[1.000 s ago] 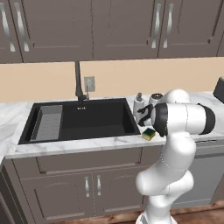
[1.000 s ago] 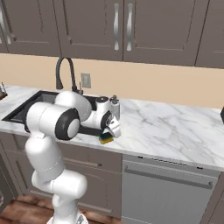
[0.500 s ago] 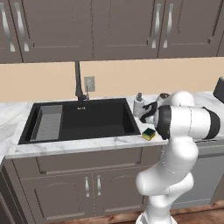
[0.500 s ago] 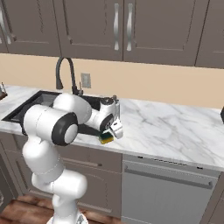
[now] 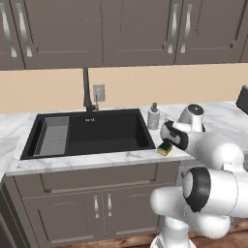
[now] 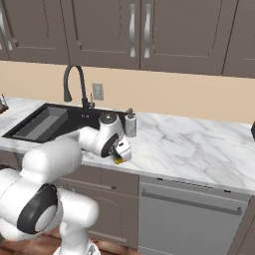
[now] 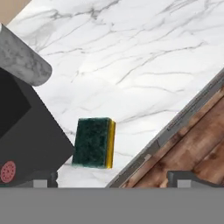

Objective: Restock the sink supplies by placing the sponge and soap dispenser on the counter and next to the sink. Make sure the soap dispenser is upright.

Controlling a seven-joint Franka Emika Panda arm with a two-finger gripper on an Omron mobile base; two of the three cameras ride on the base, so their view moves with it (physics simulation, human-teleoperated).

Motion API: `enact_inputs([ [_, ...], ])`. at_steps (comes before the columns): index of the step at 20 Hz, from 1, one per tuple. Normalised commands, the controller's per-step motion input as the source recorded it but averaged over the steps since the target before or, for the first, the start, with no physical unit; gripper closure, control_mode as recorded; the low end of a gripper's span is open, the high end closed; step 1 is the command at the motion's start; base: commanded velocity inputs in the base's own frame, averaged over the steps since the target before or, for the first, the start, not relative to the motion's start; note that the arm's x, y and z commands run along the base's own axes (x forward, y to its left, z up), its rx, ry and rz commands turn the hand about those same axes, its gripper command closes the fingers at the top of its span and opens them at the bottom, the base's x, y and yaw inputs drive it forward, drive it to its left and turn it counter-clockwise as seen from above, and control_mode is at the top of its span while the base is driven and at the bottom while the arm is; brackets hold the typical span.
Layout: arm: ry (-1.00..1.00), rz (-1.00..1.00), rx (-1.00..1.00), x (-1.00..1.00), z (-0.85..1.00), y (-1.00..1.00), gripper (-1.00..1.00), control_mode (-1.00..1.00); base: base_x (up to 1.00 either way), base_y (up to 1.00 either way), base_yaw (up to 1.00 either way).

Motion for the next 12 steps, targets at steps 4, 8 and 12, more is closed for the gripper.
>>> enact_inputs([
  [4, 0.0, -0.1, 0.0, -0.65, 1.0, 0.1, -1.0, -1.0, 0.0, 0.0, 0.0],
  [8, 0.0, -0.1, 0.0, -0.49, 1.0, 0.05, -1.0, -1.0, 0.0, 0.0, 0.0],
  [12, 0.0, -0.09, 0.0, -0.52, 1.0, 0.02, -1.0, -1.0, 0.0, 0.0, 0.0],
])
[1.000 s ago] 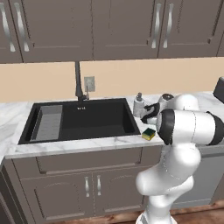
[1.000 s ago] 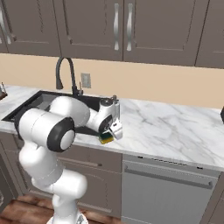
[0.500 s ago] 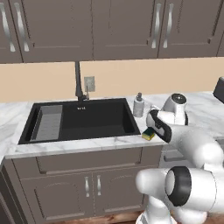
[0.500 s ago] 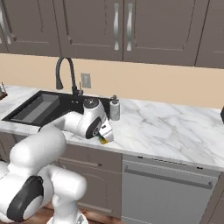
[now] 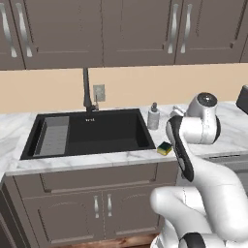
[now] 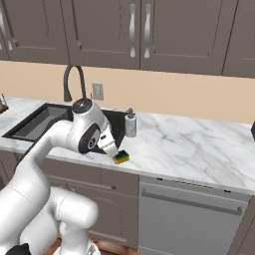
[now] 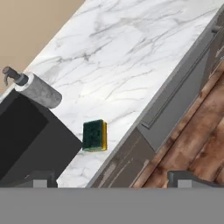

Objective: Restock the sink supplies by placing the sponge and soap dispenser on the counter and next to the sink. Make sure the soap dispenser is upright.

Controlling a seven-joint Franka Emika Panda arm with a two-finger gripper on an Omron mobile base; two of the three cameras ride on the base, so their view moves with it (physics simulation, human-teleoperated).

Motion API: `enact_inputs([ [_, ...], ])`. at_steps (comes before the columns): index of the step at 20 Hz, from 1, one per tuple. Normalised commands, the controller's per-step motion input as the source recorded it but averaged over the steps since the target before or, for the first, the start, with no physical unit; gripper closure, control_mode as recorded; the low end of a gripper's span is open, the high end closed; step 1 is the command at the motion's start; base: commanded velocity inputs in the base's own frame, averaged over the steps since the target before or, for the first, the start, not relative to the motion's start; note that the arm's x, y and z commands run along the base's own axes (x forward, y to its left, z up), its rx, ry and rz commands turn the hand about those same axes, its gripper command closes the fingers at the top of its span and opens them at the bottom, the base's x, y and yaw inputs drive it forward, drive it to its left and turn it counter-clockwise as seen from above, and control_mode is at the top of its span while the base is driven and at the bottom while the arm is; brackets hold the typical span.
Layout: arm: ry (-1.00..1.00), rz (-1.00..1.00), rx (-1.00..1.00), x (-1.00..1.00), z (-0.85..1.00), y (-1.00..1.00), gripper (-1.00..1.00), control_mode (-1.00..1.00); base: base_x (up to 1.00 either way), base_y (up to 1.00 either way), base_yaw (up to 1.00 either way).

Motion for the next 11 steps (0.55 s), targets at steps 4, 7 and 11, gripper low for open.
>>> enact_inputs([
  [4, 0.0, -0.07, 0.0, -0.65, 0.84, 0.08, -1.0, -1.0, 0.0, 0.0, 0.0],
  [7, 0.0, -0.03, 0.0, -0.65, 0.25, 0.16, -1.0, -1.0, 0.0, 0.0, 0.0],
  [11, 0.0, 0.0, 0.0, -0.2, 0.0, 0.09, -1.0, -1.0, 0.0, 0.0, 0.0],
])
